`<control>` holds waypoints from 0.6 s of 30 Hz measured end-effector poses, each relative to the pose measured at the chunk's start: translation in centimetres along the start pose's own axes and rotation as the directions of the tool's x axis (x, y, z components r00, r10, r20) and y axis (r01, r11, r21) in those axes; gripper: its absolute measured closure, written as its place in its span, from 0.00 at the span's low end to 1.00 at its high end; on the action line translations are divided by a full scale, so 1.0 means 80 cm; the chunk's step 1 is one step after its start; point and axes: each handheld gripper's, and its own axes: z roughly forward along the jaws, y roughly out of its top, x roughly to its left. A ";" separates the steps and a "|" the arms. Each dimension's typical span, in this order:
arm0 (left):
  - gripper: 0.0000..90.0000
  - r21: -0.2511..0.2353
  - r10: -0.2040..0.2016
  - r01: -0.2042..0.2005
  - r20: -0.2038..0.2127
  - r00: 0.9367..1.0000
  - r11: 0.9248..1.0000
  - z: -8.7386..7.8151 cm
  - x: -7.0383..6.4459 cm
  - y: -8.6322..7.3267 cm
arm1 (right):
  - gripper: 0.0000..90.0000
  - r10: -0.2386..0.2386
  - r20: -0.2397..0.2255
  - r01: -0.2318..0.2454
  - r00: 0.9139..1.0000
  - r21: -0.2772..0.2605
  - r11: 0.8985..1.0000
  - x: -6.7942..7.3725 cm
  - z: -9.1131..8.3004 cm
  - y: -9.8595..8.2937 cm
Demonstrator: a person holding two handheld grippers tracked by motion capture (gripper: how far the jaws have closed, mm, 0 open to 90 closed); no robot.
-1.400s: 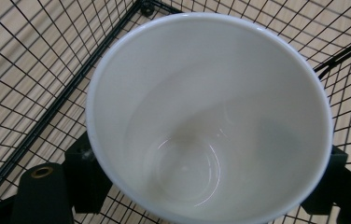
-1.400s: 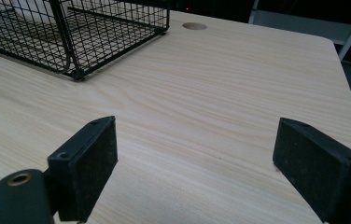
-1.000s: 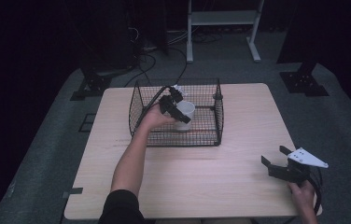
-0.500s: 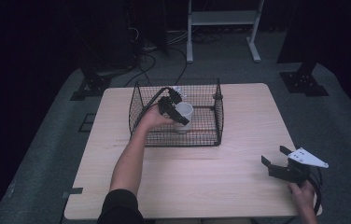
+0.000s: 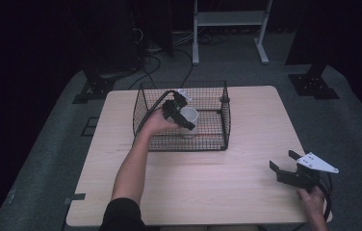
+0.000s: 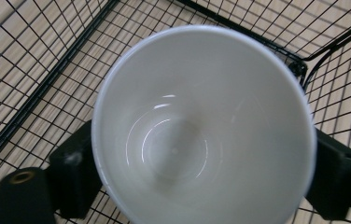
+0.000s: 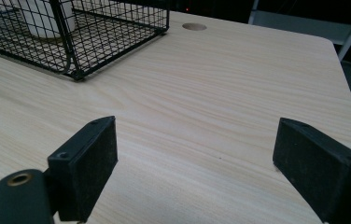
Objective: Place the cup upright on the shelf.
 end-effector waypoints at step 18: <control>0.08 -0.067 0.013 -0.017 -0.059 0.998 0.998 -0.045 -0.015 -0.004 | 0.15 -0.001 -0.003 0.001 1.000 0.000 1.000 0.000 0.000 0.000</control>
